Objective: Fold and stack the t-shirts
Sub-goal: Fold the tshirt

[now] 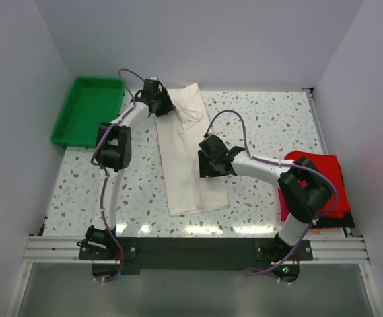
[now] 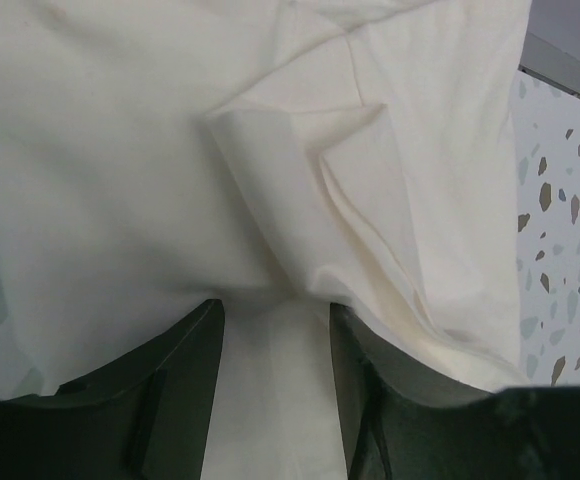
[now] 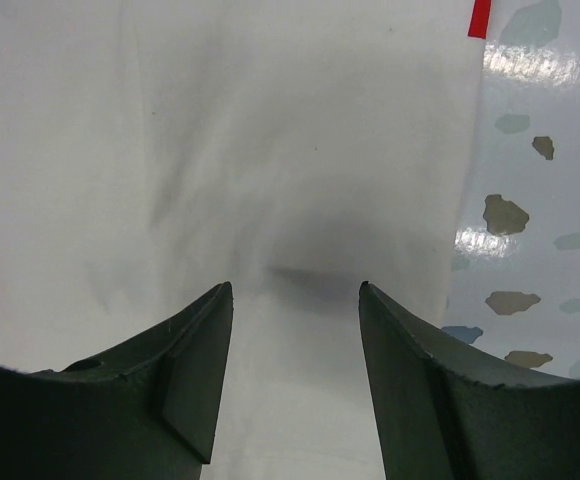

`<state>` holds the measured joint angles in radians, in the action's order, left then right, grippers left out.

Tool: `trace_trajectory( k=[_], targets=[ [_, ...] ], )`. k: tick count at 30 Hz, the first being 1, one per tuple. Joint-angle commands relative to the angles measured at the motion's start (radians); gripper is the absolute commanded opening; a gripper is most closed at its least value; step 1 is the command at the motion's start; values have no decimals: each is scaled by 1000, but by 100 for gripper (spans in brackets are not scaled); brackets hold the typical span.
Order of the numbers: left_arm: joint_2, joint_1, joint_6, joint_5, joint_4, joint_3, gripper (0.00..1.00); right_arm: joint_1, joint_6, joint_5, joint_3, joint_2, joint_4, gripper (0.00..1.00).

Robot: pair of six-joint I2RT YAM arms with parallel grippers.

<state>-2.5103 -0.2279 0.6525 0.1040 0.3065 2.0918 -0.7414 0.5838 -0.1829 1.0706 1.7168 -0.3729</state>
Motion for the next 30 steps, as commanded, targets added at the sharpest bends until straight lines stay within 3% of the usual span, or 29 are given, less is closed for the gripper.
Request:
trace_trajectory(
  k=[1, 3, 6, 8, 12, 18, 25, 30],
  targets=[
    [19, 21, -39, 88, 23, 25, 55, 8, -9, 23, 22, -28, 12, 57],
    [106, 21, -42, 97, -1, -4, 57, 8, 7, 31, -18, -57, 17, 57],
    [285, 21, -24, 109, -76, -163, 58, 8, 30, 42, -87, -127, 15, 57],
    [396, 18, 8, 108, -125, -352, 57, 8, 42, 52, -147, -180, 9, 57],
    [736, -14, 71, -24, -178, -771, 52, 8, 60, 77, -267, -287, 20, 57],
    [1100, -151, 196, -176, -204, -1262, 41, 7, 88, 94, -400, -439, 17, 57],
    [1415, -307, 344, -231, -172, -1613, 37, 8, 117, 117, -486, -510, 37, 57],
    [1536, -419, 435, -221, -182, -1757, 44, 7, 145, 131, -529, -530, 72, 54]
  ],
)
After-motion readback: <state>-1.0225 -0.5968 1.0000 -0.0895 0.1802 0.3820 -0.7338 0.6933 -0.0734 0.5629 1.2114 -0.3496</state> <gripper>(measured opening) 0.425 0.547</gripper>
